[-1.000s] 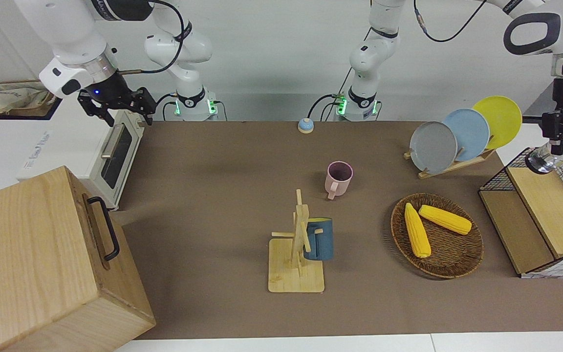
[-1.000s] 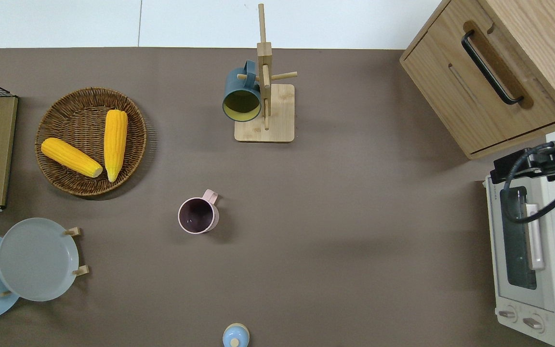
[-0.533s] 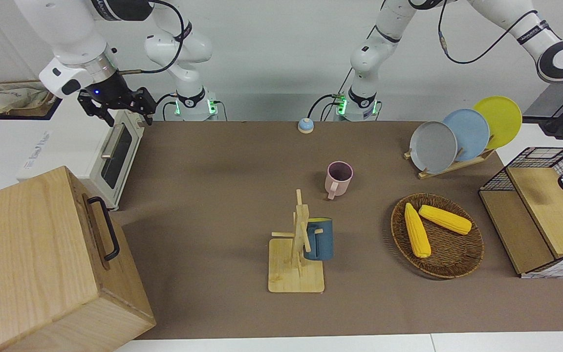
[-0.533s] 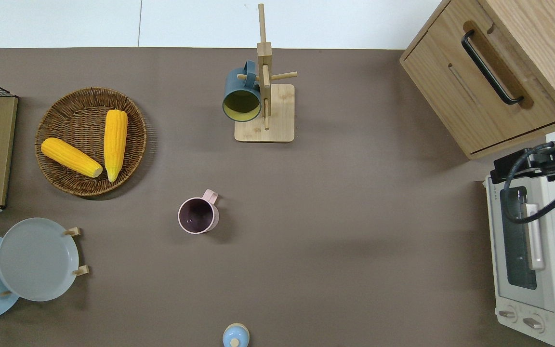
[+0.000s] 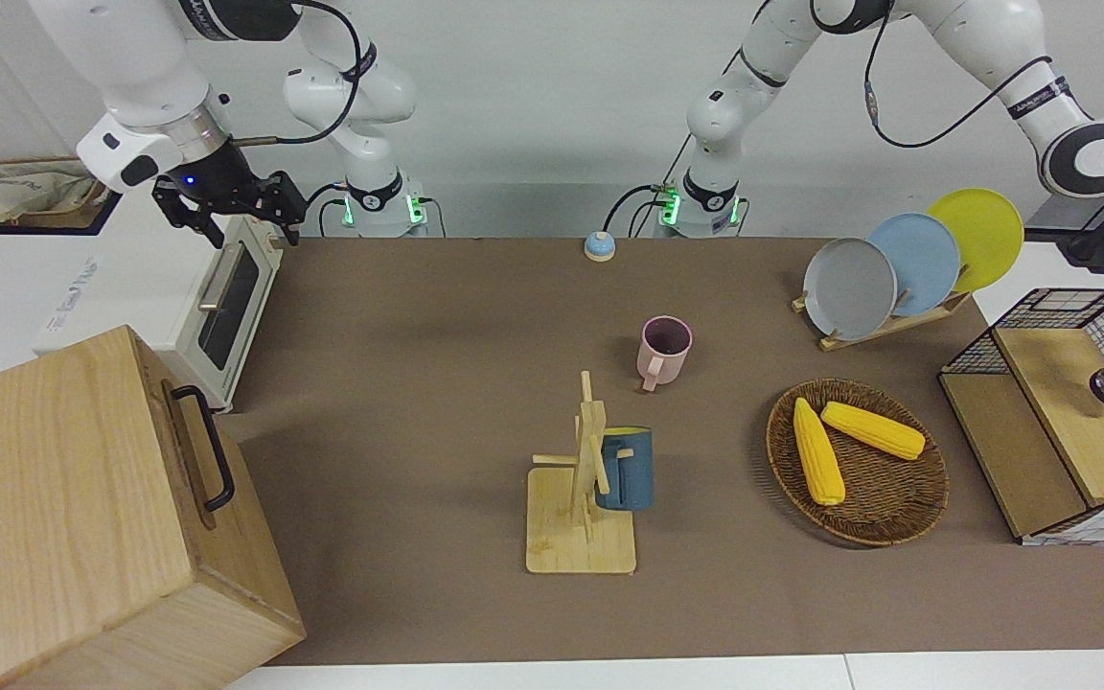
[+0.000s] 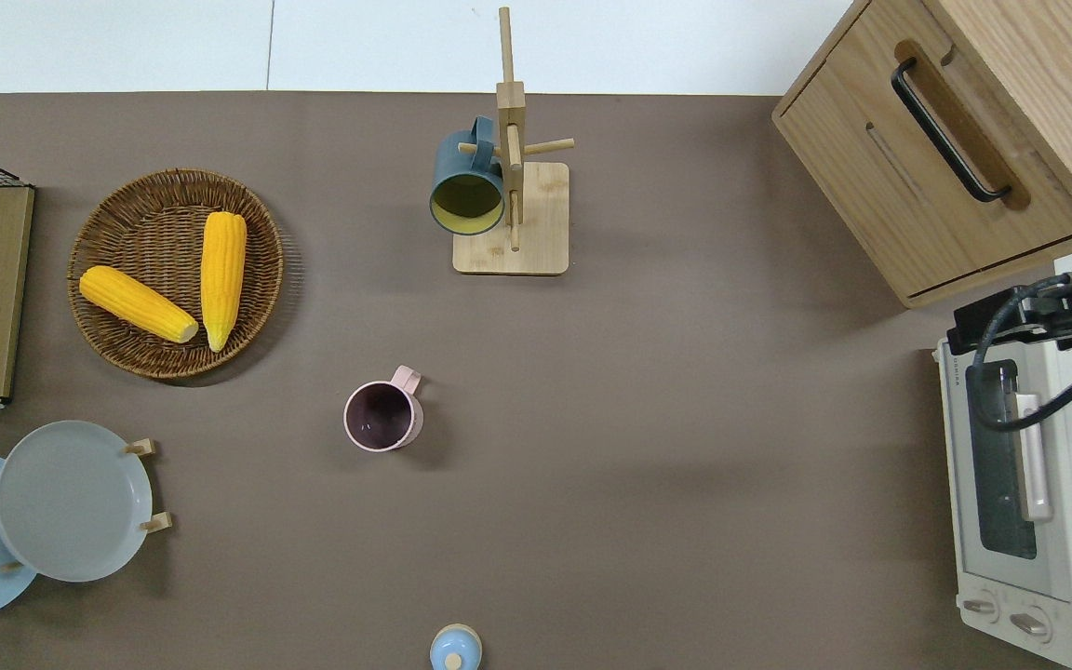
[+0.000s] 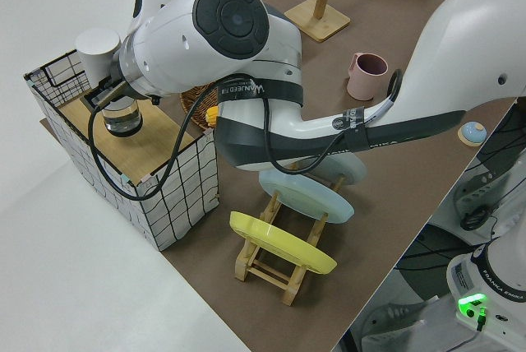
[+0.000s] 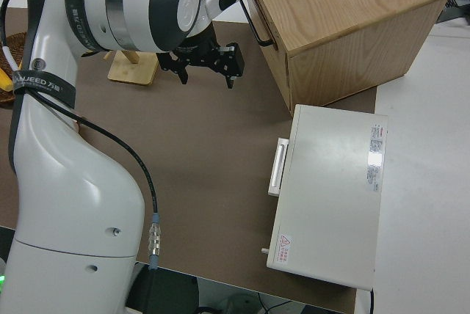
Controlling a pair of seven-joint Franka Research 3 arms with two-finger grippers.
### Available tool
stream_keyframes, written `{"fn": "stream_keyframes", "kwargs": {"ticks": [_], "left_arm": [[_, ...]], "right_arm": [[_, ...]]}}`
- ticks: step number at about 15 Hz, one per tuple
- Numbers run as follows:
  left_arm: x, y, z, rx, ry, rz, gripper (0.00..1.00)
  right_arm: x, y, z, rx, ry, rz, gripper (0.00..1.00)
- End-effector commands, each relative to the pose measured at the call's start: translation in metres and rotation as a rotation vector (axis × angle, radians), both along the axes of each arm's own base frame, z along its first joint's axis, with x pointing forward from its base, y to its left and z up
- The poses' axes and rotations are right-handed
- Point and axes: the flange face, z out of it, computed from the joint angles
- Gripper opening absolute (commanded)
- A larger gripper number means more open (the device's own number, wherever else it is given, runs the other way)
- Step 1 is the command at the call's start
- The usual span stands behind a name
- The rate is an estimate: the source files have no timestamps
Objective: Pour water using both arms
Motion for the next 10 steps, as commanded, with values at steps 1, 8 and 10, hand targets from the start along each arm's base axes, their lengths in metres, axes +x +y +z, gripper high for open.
{"fn": "stream_keyframes", "kwargs": {"ticks": [1,8,10], "left_arm": [[0.006,0.006,0.001,0.008,-0.051,-0.02,0.0],[0.009,0.008,-0.015,-0.013,-0.049,-0.03,0.17],[0.009,0.008,-0.015,-0.012,-0.049,-0.031,0.44]], "right_arm": [[-0.006,0.0,0.001,0.013,-0.002,0.017,0.994],[-0.006,0.0,0.001,0.013,-0.002,0.017,0.992],[-0.006,0.0,0.001,0.013,-0.002,0.017,0.992]]}}
